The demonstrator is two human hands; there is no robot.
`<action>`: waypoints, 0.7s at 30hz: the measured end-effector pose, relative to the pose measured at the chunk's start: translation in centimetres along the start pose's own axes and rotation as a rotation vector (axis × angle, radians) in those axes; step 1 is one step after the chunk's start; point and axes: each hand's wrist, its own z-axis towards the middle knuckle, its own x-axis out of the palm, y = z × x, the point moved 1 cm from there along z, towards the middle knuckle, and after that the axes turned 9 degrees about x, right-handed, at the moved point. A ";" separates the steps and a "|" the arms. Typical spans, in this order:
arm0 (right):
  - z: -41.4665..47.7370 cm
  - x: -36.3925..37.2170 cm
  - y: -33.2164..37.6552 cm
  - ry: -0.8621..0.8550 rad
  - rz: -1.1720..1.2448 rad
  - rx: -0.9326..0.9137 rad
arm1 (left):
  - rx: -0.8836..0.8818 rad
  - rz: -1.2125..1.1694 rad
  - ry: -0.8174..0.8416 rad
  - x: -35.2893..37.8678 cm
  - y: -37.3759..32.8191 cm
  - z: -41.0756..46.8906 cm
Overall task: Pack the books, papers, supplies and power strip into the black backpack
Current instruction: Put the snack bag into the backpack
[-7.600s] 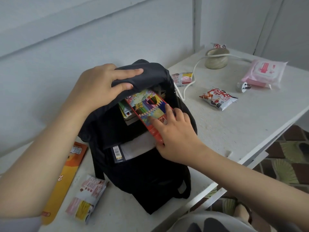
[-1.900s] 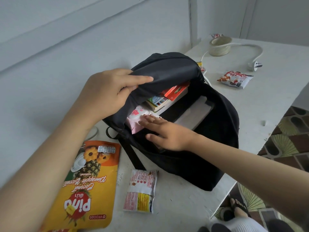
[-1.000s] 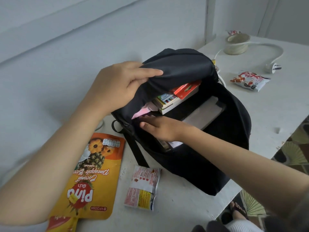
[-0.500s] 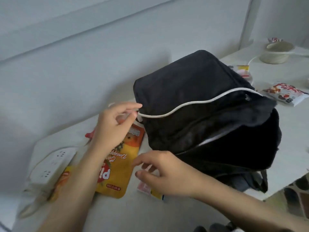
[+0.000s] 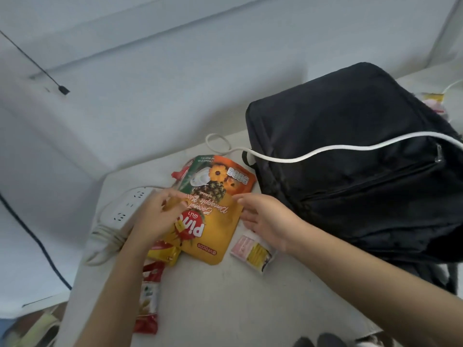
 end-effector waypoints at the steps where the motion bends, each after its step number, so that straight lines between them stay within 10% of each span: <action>1: 0.1 0.0 0.1 -0.001 0.045 0.018 | -0.021 -0.021 -0.008 0.0 0.0 0.1; 12: -0.8 0.7 0.2 0.031 0.227 -0.109 | -0.116 -0.415 -0.138 -3.8 -1.8 -0.1; 21: -3.8 -0.1 2.0 0.158 0.189 -0.407 | 0.151 -0.828 0.277 -4.7 -6.0 -1.3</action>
